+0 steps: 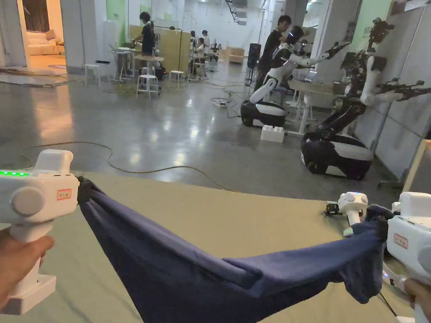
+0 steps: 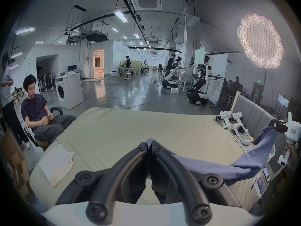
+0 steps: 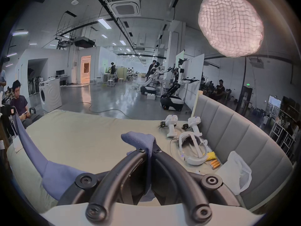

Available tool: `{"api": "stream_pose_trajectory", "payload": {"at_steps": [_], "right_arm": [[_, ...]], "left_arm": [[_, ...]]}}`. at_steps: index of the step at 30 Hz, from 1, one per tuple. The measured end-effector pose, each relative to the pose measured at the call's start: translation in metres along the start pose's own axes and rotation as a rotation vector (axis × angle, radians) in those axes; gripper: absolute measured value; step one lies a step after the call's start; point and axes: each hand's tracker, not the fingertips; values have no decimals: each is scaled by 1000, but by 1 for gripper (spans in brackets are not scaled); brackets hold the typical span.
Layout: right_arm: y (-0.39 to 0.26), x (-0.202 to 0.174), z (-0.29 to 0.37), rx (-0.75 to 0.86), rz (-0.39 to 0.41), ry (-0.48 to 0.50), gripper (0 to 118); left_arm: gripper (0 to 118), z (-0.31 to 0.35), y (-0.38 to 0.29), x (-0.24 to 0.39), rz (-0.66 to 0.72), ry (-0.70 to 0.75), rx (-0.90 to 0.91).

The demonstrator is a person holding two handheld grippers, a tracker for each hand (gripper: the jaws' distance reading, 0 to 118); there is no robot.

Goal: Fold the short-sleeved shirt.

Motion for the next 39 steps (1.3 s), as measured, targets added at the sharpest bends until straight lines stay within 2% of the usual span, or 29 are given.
{"api": "stream_pose_trajectory", "payload": {"at_steps": [7,9,12,15,20,24,29,35,39], "right_arm": [[45,13,4,52,7,-47,2],[60,11,4,69,5,-49,2],[84,5,-2,91,14,-52,2],[103,-2,-1,111,10,-56,2],[109,-3,-4,117,12,-65,2],[72,-5,-8,77,21,-65,2],[-6,-3,-18,-27,-7,-46,2],[-114,-7,-1,-178,71,-54,2],[-168,-7,23,-248,78,-57,2]], "left_arm": [[5,1,46,-17,13,31,43],[5,1,59,-15,-27,64,61],[5,-3,78,-19,12,25,68],[5,-12,92,-21,9,60,82],[5,-15,90,-27,2,53,92],[5,-23,51,-27,-63,66,60],[5,-37,-34,-33,-31,40,-70],[5,-21,-146,-40,38,20,-174],[5,1,-205,-48,74,19,-230]]}}
